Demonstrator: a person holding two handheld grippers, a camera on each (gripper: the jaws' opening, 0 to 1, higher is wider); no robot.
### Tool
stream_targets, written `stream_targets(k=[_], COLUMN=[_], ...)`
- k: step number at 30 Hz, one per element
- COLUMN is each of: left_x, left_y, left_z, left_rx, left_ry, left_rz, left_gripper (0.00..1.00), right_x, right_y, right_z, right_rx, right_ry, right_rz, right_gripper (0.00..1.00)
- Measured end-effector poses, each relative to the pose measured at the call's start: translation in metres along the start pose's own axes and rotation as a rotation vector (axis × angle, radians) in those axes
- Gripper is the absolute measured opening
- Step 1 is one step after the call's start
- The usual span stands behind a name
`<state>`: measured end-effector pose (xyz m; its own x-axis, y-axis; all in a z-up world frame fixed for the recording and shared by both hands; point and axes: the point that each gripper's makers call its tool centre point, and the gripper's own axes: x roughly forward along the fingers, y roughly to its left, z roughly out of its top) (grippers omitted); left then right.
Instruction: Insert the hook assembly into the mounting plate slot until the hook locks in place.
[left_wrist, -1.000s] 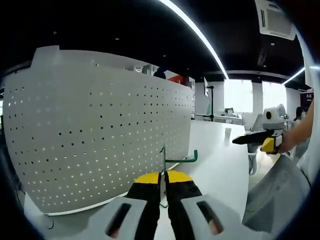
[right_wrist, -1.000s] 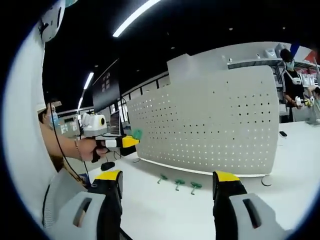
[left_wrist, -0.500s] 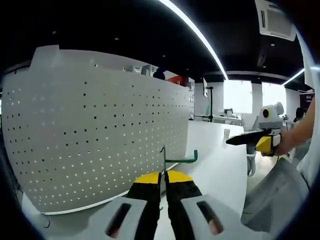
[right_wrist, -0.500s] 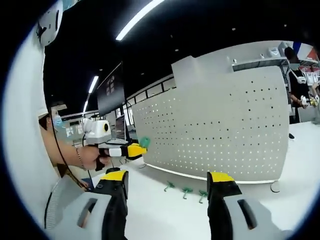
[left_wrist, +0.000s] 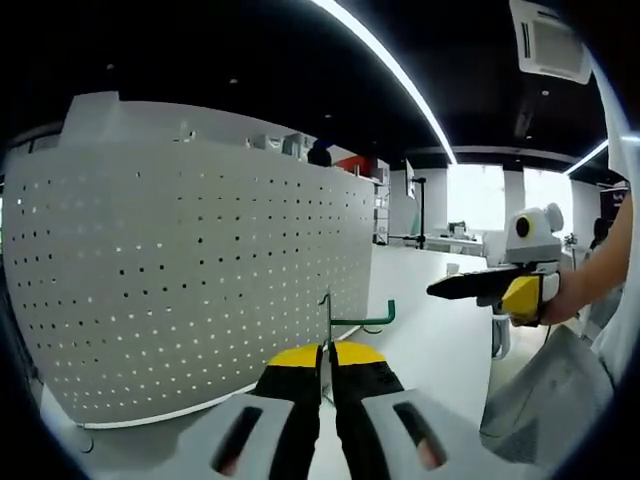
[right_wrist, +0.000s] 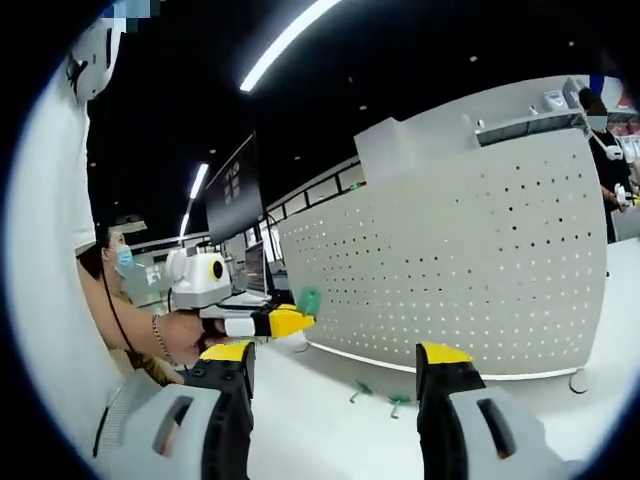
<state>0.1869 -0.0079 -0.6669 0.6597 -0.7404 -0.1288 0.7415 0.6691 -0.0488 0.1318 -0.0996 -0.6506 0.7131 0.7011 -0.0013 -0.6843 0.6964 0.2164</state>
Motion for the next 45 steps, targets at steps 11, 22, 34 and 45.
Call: stream_targets(k=[11,22,34,45], left_x=[0.000,0.000,0.000,0.000], left_y=[-0.003,-0.005,-0.009,-0.009], left_z=[0.005,0.007,0.011,0.014], left_rx=[0.002,-0.004,0.001,-0.011], left_ry=[-0.007,-0.014,-0.024,-0.032], left_rz=[0.010,0.006,0.001,0.003], left_gripper=[0.03,0.03,0.03,0.03], right_x=[0.021,0.040,0.058,0.067], right_y=[0.005,0.014,0.022,0.021], right_z=[0.007,0.013,0.016,0.017], right_rx=[0.047,0.077,0.082,0.100], right_ry=[-0.037,-0.054,-0.057,-0.048], right_rz=[0.019,0.052,0.077,0.079], right_gripper=[0.61,0.59,0.53,0.37])
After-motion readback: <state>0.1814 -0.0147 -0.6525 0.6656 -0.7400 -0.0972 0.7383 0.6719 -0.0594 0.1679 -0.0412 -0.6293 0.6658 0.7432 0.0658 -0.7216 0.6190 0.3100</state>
